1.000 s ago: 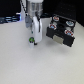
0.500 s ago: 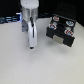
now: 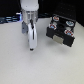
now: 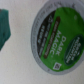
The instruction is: Open the kcup holder, insert the kcup into the holder, and close the kcup holder
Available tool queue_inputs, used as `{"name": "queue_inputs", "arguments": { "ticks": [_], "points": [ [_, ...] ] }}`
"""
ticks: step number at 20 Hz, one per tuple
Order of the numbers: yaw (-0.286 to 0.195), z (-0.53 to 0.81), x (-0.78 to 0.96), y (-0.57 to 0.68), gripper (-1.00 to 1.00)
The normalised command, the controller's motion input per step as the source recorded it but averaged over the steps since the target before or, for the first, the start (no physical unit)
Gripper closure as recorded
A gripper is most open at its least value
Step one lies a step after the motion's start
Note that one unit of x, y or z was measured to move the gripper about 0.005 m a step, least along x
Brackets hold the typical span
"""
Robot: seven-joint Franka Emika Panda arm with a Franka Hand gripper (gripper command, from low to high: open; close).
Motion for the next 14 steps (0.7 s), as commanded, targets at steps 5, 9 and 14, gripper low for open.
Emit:
{"name": "queue_inputs", "arguments": {
  "ticks": [5,9,14],
  "points": [
    [-0.004,0.00,0.01,0.00,1.00],
    [-0.005,0.33,0.03,0.11,1.00],
    [-0.010,0.78,0.11,0.28,1.00]
  ]
}}
